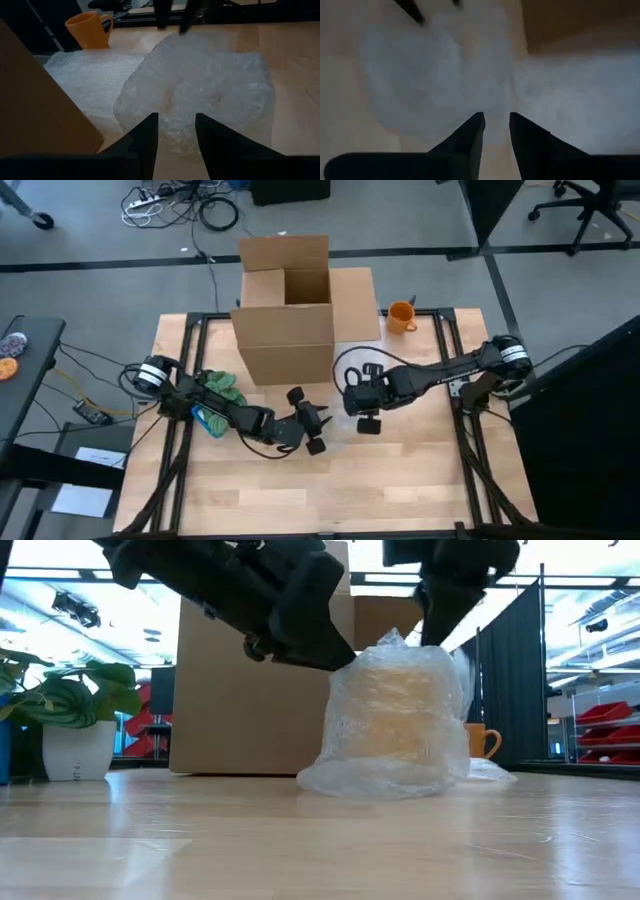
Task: Wrap mug
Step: Wrap the yellow mug with the bubble wrap
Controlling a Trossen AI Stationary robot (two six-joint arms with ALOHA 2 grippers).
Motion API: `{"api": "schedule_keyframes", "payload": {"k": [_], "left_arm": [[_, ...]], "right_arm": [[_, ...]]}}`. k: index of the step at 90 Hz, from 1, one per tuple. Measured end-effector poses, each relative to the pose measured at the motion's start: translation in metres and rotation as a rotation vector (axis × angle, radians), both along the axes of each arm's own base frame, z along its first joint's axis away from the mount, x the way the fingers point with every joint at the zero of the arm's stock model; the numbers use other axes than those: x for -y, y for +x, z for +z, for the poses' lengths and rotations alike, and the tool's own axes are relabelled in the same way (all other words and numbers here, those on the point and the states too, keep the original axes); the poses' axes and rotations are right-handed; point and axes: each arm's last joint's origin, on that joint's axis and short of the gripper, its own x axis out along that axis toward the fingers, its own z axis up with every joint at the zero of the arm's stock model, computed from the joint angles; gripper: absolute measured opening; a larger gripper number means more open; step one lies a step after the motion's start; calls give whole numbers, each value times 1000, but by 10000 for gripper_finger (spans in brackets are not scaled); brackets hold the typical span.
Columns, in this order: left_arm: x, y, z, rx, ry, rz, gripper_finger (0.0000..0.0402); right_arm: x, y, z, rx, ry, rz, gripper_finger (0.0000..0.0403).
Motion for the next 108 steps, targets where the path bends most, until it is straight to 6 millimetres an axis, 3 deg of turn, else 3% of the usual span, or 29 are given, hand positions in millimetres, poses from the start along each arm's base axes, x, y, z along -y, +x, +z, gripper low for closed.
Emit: {"api": "schedule_keyframes", "payload": {"k": [20, 51, 89, 99, 108], "left_arm": [[0, 0, 0, 4, -3, 1, 117], [0, 1, 2, 25, -11, 1, 117], [2, 5, -12, -4, -16, -6, 117], [3, -1, 2, -12, 29, -45, 117], [6, -12, 31, 35, 59, -81, 117]], "right_arm": [[-3, 1, -25, 17, 84, 40, 73], [-8, 16, -48, 231, 202, 122, 72], [-11, 29, -78, 170, 184, 150, 72], [-12, 28, -79, 160, 180, 152, 72], [-12, 27, -78, 152, 176, 152, 72]]}}
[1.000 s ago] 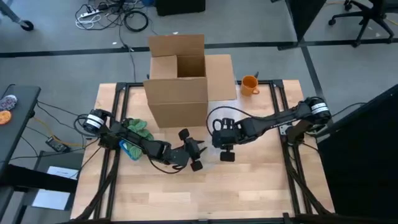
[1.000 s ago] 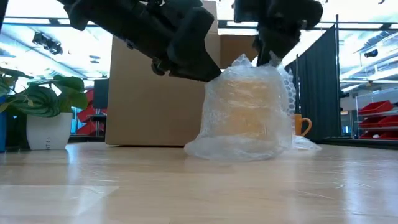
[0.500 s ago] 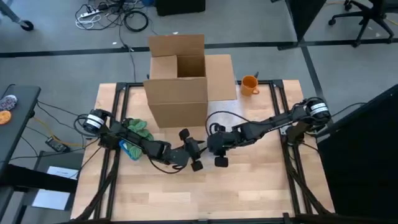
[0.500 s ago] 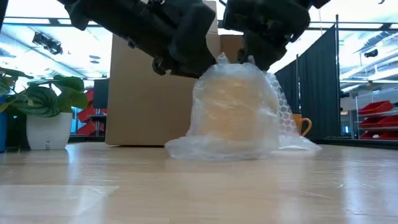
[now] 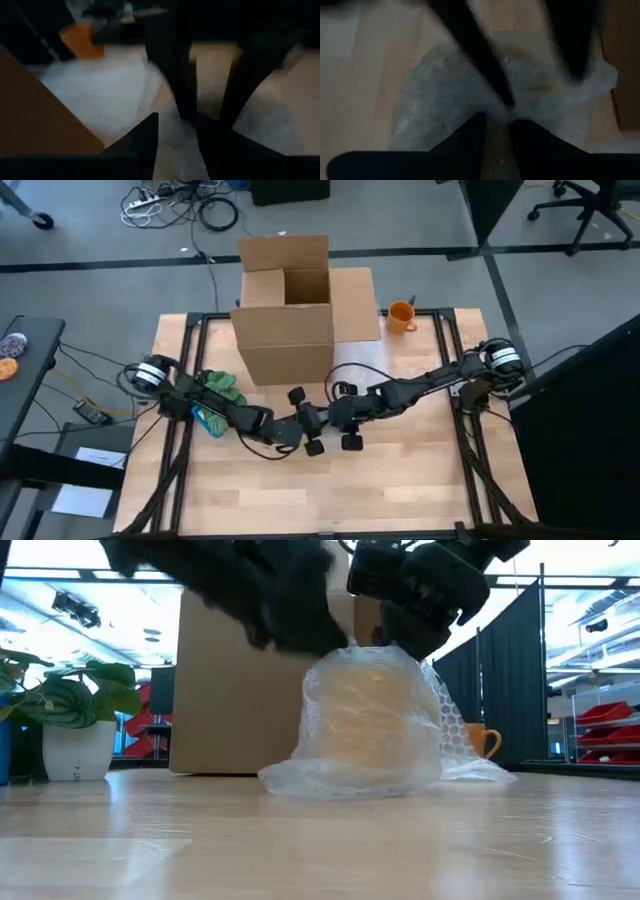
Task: Wrap mug
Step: Wrap the yellow mug with the bubble wrap
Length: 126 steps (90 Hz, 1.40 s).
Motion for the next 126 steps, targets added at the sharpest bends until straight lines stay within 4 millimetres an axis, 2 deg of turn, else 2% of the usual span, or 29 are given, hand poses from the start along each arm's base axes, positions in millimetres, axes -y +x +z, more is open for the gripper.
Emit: {"api": "schedule_keyframes", "payload": {"k": [10, 24, 31, 45, 60, 67, 79, 106, 113, 126], "left_arm": [[4, -17, 27, 18, 11, -25, 117], [10, -36, 33, -26, 0, 14, 117], [15, -39, 26, -58, -33, 43, 117], [26, -33, -1, -101, -138, 41, 117], [32, -22, -38, -201, -181, 26, 117], [30, -17, -47, -196, -187, 41, 117], [24, -6, -53, -157, -185, 50, 117], [0, 11, -60, -122, -144, 84, 117], [-5, 13, -60, -115, -136, 102, 117], [-10, 15, -59, -117, -92, 124, 117]], "right_arm": [[0, -2, 1, -3, -6, -2, 72], [-4, -2, 8, -6, -14, -3, 72], [-8, 1, 17, 2, -28, -3, 72], [-13, 4, 30, 11, -52, -1, 72], [-13, 4, 34, 7, -43, -17, 72], [-13, 4, 35, 10, -29, -35, 72], [-14, 5, 31, -11, 8, -61, 72], [-11, 9, 1, -162, -21, -94, 72], [-11, 6, 2, -186, -28, -101, 72], [-8, -3, 18, -162, -10, -138, 72]]}}
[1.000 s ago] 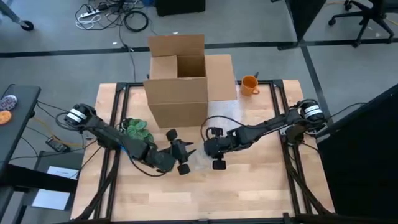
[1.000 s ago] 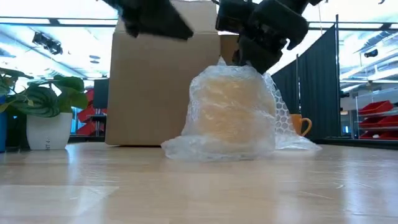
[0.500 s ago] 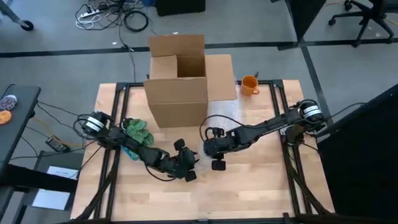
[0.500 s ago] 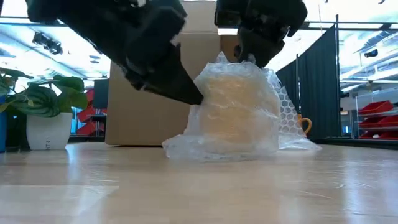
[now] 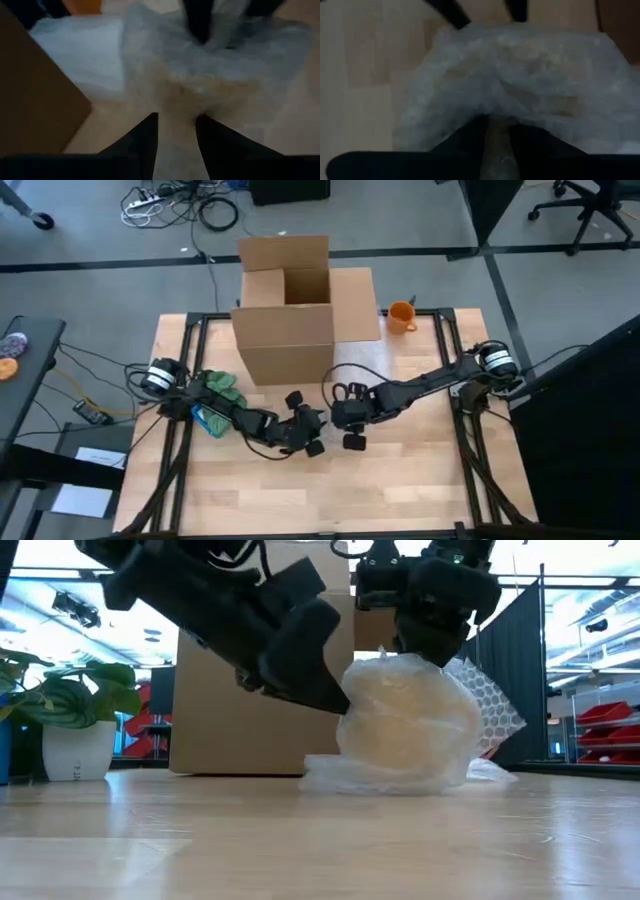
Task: Wrap mug
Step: Wrap the yellow mug with the bubble wrap
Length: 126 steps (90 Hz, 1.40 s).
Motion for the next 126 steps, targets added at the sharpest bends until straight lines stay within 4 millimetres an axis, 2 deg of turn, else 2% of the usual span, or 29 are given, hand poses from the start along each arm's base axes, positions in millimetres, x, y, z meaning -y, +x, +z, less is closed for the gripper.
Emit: {"api": "schedule_keyframes", "payload": {"k": [30, 66, 81, 94, 110, 126], "left_arm": [[1, 0, -1, 0, -29, -10, 117], [2, -1, -2, -15, -34, -15, 117], [2, -1, -2, -15, -35, -15, 117], [2, -1, -2, -12, -43, -12, 117], [2, -2, -3, -24, -41, -11, 117], [2, -3, -4, -31, -40, -10, 117]], "right_arm": [[5, -19, 36, 68, 36, -15, 72], [8, -28, 51, 103, 46, -26, 73], [7, -24, 58, 180, 57, 11, 72], [4, -16, 48, 156, 62, 70, 64], [7, 0, 25, 117, 46, 77, 7], [7, 15, -6, 53, 43, 85, 2]]}}
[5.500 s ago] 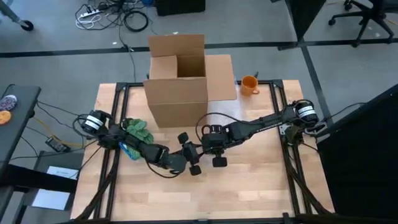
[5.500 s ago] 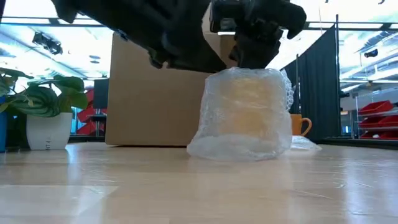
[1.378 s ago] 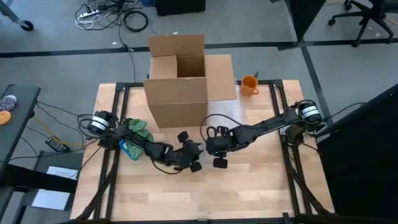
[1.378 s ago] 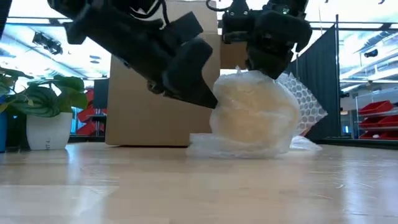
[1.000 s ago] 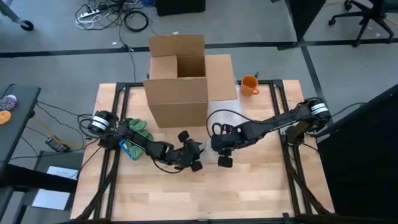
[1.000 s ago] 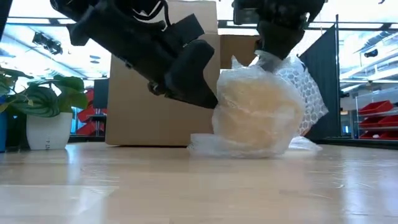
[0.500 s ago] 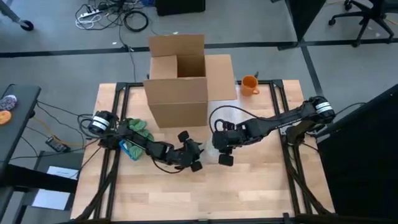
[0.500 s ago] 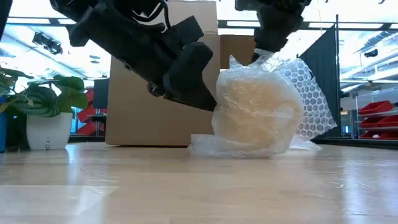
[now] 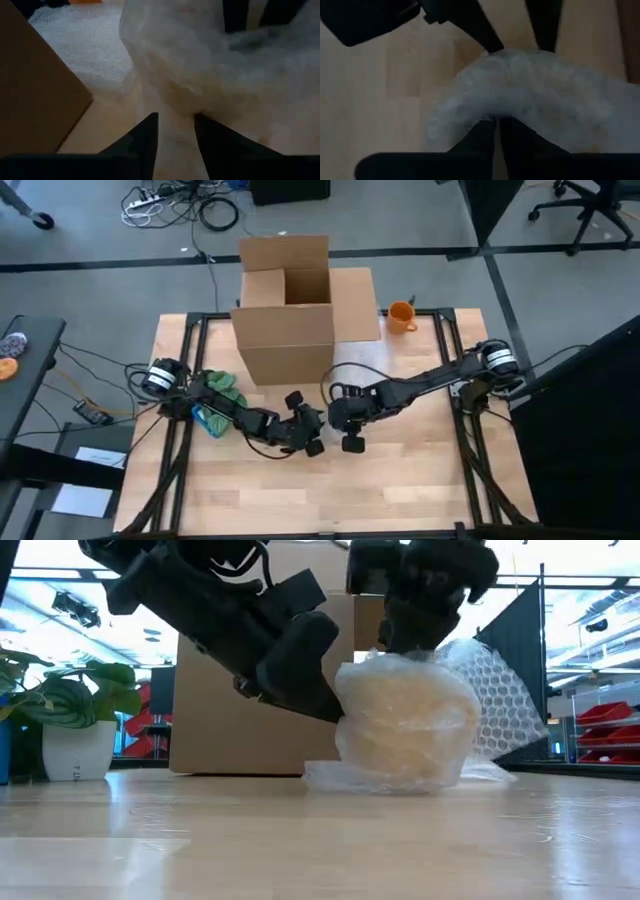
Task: Wrap mug
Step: Wrap the yellow mug with the bubble wrap
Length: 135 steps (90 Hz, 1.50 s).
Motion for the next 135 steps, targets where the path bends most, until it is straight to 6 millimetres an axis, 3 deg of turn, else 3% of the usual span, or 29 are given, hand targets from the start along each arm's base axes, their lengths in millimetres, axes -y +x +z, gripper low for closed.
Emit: {"api": "schedule_keyframes", "payload": {"k": [15, 30, 54, 67, 100, 115, 135], "left_arm": [[1, 0, 1, 15, -18, 6, 117], [1, 1, 1, 22, -25, 9, 117], [1, 1, 2, 27, -28, 9, 117], [1, 1, 2, 26, -27, 9, 117], [1, 0, 1, 19, -25, 9, 117], [0, 0, 0, 7, -23, 11, 117], [1, 0, 0, 9, -24, 11, 117]], "right_arm": [[0, 5, -28, -111, -10, -1, 1], [-1, 7, -32, -121, -13, 3, 0], [2, -4, 4, -25, 10, 6, 0], [5, -16, 32, 37, 17, 2, 0], [12, -46, 77, 116, 6, -7, 0], [20, -62, 82, 71, -140, -93, 0], [23, -55, 59, 41, -159, -118, 0]]}}
